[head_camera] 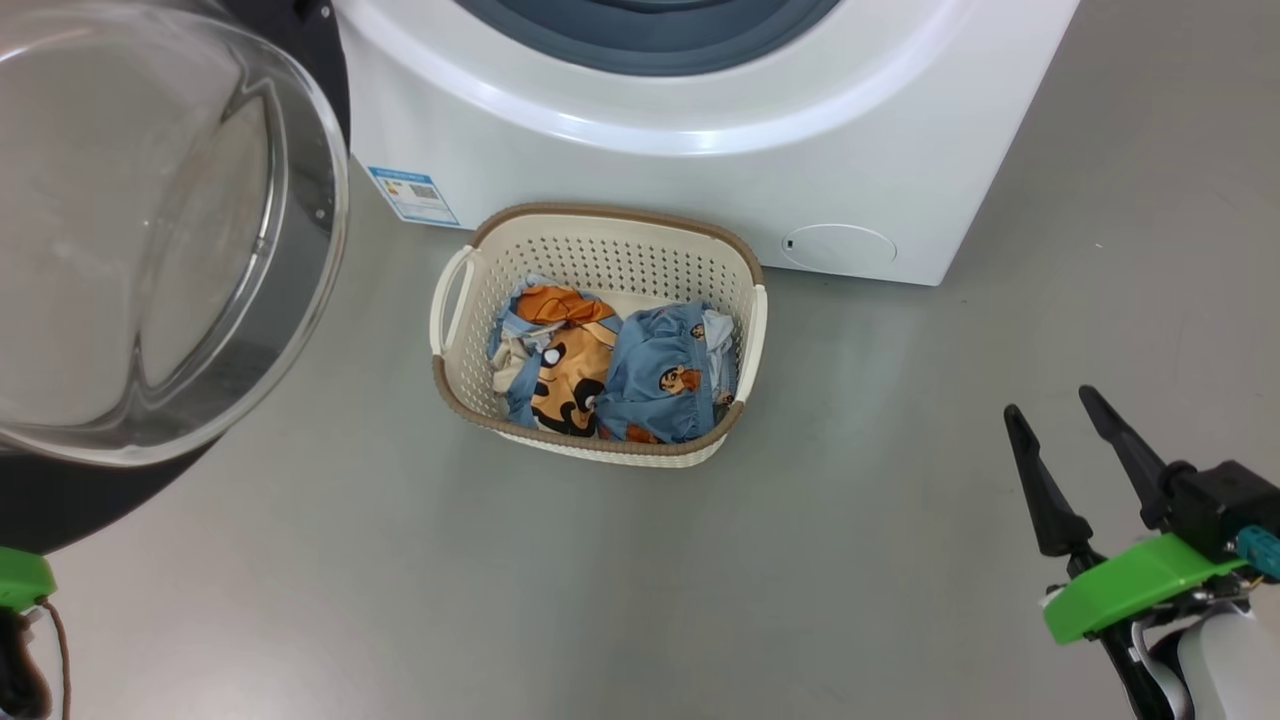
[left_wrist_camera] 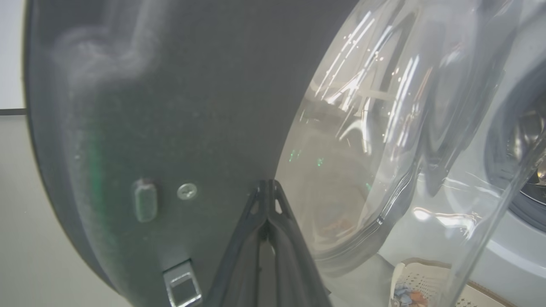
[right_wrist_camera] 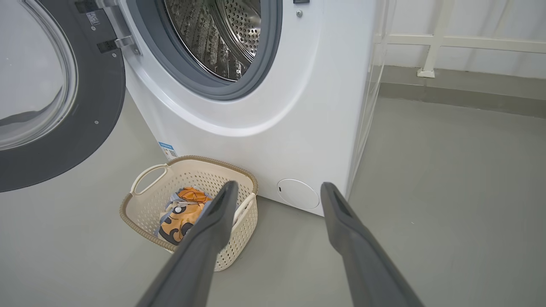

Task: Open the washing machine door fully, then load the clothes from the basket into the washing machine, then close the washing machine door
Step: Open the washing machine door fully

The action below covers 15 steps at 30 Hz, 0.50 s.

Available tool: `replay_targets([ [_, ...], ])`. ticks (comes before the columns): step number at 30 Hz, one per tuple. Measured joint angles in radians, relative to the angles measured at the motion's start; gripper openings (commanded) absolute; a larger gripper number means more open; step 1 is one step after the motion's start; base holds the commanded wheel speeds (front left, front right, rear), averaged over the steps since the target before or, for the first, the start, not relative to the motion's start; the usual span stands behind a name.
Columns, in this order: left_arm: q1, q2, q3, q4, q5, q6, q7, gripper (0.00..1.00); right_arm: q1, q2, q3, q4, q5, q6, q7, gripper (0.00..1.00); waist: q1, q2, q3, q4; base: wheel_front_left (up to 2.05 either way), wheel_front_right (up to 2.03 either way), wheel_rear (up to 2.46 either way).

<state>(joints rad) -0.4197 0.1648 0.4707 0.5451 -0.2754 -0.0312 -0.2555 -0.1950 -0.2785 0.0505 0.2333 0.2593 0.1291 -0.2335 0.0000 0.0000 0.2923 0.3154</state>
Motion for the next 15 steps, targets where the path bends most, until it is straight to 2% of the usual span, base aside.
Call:
replay_targets([
  [7, -0.009, -0.021, 0.049, -0.018, 0.038, -0.026, 0.0, 0.0, -0.026, 0.017, 0.005, 0.01, 0.0, 0.0, -0.001, 1.0, 0.0, 0.0, -0.012, -0.009, 0.0, 0.0, 0.0],
  [15, 0.017, -0.042, 0.063, -0.166, 0.103, -0.069, 0.0, 0.0, -0.028, 0.04, 0.016, 0.036, 0.0, 0.0, -0.007, 1.0, 0.0, 0.0, -0.057, -0.018, 0.0, 0.0, 0.0],
])
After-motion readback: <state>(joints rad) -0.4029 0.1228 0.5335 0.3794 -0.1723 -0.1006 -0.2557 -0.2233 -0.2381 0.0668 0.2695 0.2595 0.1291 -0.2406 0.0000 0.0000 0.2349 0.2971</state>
